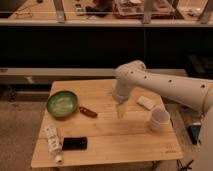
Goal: Place the eraser in the ceramic cup
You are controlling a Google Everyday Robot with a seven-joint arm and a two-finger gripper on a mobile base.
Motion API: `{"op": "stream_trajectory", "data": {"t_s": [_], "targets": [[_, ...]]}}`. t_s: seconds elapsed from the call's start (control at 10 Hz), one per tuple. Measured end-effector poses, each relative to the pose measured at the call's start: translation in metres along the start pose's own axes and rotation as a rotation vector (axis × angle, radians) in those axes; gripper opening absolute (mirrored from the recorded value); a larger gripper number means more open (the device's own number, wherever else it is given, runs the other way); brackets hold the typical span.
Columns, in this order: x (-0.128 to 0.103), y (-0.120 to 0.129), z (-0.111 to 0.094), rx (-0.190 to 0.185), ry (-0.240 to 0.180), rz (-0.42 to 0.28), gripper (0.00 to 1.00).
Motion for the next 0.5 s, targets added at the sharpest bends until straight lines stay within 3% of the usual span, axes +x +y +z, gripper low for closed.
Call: {"op": "stream_trajectory", "data": {"t_s": [0.3,0.5], "targets": [[0.0,0.0,0.001,0.0,-0.007,0.001,0.8],[-0.017,0.002,0.008,-0.007,-0.069,-0.02,0.8]]}}
